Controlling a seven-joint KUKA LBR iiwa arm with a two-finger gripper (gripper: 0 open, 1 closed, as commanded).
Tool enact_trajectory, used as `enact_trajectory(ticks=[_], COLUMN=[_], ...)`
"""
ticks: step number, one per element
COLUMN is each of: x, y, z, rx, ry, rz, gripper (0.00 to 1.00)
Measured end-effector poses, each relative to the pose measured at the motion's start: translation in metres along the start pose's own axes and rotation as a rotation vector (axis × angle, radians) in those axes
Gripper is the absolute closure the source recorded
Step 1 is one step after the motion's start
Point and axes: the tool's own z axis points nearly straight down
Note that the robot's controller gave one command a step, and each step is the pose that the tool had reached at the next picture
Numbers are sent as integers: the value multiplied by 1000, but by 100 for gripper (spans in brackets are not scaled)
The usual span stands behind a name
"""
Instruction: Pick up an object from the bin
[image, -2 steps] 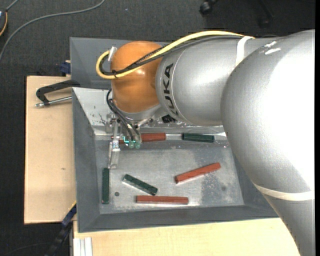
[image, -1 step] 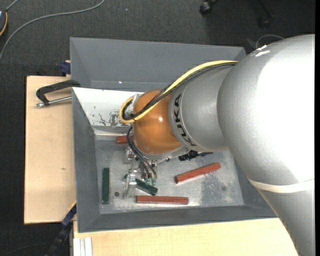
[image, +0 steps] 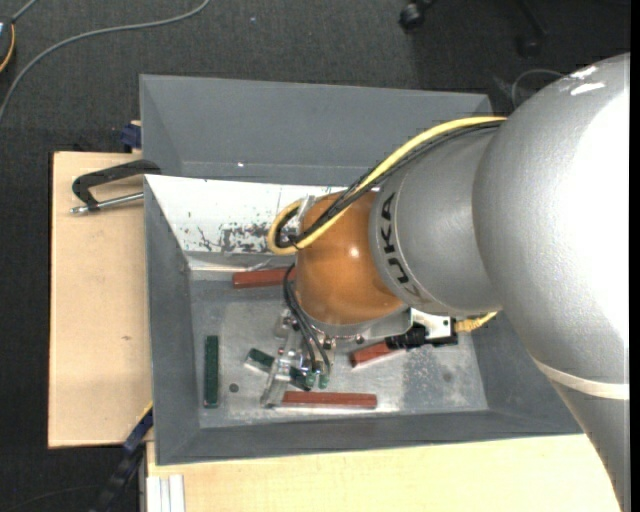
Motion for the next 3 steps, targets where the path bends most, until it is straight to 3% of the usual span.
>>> enact_trajectory(ticks=[1, 2, 3], x=[0, 0, 0], y=[1, 0, 1], z=[-19, 32, 32], rx=[-4, 2, 0], ry=[-6, 3, 1], rz=[54, 318, 317], gripper=[0, 0, 0])
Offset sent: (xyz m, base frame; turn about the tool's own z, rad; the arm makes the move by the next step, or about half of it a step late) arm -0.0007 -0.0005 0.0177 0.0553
